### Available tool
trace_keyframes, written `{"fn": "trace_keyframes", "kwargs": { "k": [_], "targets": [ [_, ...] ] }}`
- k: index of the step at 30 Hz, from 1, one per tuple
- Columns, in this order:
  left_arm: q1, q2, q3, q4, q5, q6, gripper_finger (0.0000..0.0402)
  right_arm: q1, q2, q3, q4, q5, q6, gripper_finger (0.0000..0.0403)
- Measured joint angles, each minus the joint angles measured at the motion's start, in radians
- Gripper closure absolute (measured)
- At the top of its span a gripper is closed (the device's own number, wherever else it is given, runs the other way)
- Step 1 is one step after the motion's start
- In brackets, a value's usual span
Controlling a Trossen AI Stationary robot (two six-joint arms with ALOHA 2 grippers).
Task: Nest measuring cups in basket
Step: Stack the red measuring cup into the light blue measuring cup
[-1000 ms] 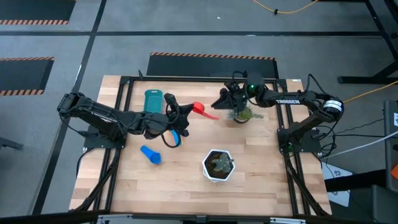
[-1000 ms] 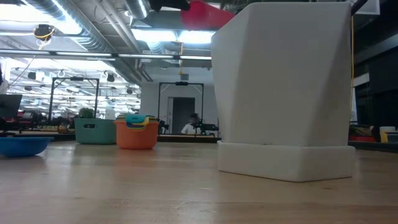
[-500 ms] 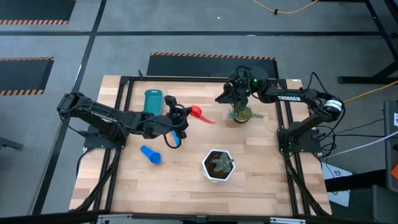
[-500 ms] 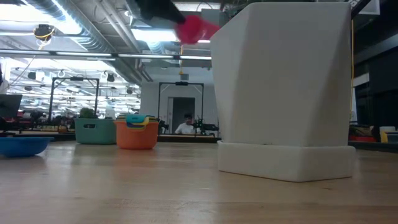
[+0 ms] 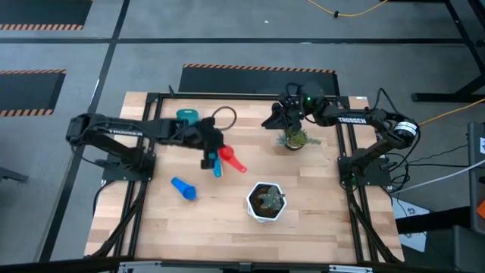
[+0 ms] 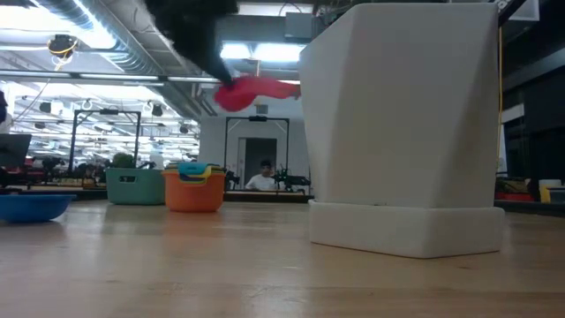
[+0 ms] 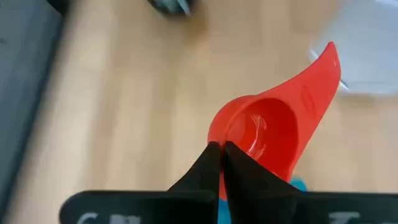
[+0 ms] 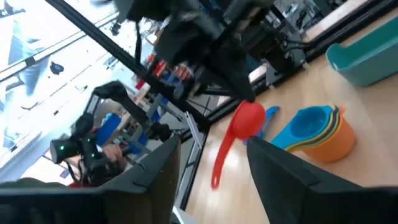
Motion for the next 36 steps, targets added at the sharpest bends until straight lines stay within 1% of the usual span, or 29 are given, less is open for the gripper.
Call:
{"fn": "trace_keyframes", "kwargs": {
  "k": [2,4,6,8,13,18,21,28,36],
  "targets": [
    [0.053,-0.004,0.0,-0.042,0.116,-0.017,0.0401,0.008,0.0,0.0,-0.029,0.0,-0.026,0.0212],
    [0.099,-0.003,0.0,-0.08,0.196,-0.017,0.0401,0.018,0.0,0.0,-0.06,0.001,-0.053,0.0212],
    [0.135,0.004,0.0,-0.109,0.24,0.002,0.04,0.027,0.0,0.0,-0.088,0.001,-0.083,0.0212],
    [0.168,0.008,0.0,-0.137,0.263,0.032,0.0399,0.039,0.0,0.0,-0.115,0.002,-0.108,0.0212],
    [0.227,0.007,0.0,-0.176,0.27,0.069,0.0397,0.063,0.0,0.0,-0.155,0.002,-0.156,0.0212],
    [0.26,0.007,0.0,-0.227,0.27,0.093,0.0396,0.086,0.0,0.0,-0.161,0.003,-0.164,0.0212],
    [0.262,0.007,0.0,-0.253,0.269,0.124,0.0396,0.098,0.0,0.0,-0.161,0.003,-0.173,0.0212],
    [0.262,0.007,0.0,-0.253,0.268,0.195,0.0395,0.121,0.0,0.0,-0.16,0.003,-0.206,0.0212],
    [0.262,0.073,0.0,-0.25,0.27,0.233,0.0395,0.154,0.0,0.0,-0.16,0.003,-0.214,0.0212]
  ]
}}
